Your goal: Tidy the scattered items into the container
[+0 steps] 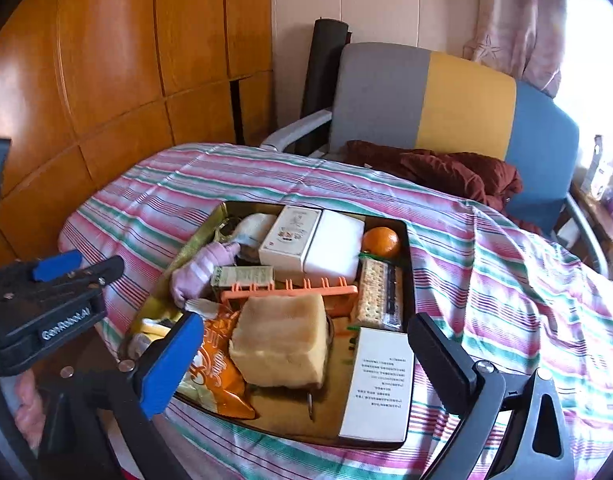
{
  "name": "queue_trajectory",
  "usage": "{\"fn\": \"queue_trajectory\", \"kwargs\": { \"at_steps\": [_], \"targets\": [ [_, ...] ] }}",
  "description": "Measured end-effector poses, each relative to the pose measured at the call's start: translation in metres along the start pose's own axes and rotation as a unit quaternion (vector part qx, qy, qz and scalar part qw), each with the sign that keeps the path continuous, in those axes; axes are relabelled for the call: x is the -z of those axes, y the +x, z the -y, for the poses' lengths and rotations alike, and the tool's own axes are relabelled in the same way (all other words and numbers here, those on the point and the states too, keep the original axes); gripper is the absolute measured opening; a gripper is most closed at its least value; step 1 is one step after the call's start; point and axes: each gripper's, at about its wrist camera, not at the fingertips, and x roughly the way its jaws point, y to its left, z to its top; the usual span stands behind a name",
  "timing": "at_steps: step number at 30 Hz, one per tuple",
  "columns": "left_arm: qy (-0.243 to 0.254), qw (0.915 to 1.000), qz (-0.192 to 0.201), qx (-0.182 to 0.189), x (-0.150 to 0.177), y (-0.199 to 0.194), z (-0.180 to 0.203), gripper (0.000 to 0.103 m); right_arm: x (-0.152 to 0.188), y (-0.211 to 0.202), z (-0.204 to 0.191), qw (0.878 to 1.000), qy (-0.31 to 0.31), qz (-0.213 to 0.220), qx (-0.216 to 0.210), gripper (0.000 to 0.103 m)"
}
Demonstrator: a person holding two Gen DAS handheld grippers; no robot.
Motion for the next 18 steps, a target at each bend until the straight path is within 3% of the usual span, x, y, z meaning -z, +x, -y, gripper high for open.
{"fn": "queue_trajectory", "kwargs": {
  "at_steps": [7, 11, 18],
  "targets": [
    [-0.012, 0.9997, -0.01, 0.021, 0.0026, 0.0019, -0.0028, 0.053, 0.0046, 0.0057, 0.0003, 1.0, 0.009, -0.014, 0.012, 0.103],
    [-0.003, 0.9997, -0.022, 0.01, 0.0045, 0.005, 0.0008, 0.041, 0.0061, 0.0078, 0.0049, 0.999, 0.022, -0.02, 0.012, 0.103],
    [0.0, 0.9996, -0.026, 0.012, 0.0069, 0.0067, 0.0024, 0.041, 0.0068, 0.0084, 0.0059, 0.999, 0.027, -0.02, 0.011, 0.103]
  ]
}}
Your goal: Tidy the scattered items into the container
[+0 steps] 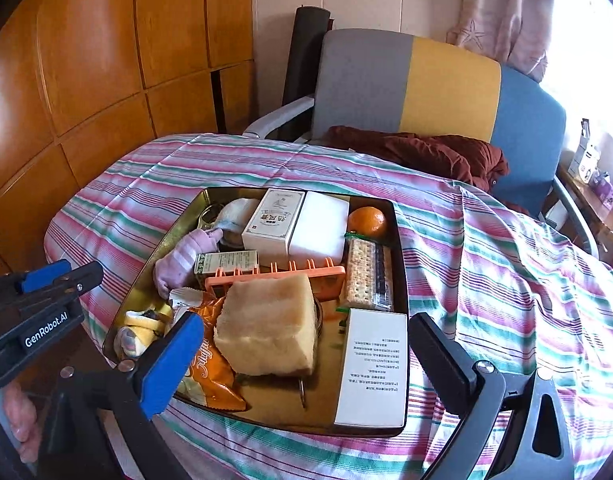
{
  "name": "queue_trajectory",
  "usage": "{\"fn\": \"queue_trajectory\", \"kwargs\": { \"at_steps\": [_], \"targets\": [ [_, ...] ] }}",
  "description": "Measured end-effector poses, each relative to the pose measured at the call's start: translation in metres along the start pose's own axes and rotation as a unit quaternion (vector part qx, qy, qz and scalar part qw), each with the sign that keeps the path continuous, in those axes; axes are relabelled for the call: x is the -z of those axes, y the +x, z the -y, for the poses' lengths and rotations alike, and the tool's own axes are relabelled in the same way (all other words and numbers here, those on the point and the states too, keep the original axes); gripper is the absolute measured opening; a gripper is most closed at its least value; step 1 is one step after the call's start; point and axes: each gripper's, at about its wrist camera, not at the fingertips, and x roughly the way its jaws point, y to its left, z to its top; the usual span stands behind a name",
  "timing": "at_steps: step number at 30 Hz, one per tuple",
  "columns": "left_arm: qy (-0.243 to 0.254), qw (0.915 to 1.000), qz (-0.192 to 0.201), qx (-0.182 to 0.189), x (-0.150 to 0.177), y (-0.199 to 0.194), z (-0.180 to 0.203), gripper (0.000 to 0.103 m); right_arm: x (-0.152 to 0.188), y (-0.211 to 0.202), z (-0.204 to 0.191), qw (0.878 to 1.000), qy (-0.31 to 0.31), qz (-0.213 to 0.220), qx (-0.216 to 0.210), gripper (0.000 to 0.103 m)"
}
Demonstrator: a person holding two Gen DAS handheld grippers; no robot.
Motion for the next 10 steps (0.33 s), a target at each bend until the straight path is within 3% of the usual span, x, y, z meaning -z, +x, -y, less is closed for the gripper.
{"fn": "queue_trajectory", "kwargs": {
  "at_steps": [5, 10],
  "targets": [
    [0.009, 0.9998, 0.013, -0.011, 0.0, -0.0014, 0.0023, 0.041, -0.0002, 0.0001, -0.0004, 1.0, 0.0, 0.003, -0.002, 0.103],
    [0.015, 0.9976, 0.054, -0.041, 0.0002, -0.0088, 0.0018, 0.036, -0.0003, 0.0009, -0.0009, 1.0, 0.002, 0.0, -0.003, 0.103]
  ]
}}
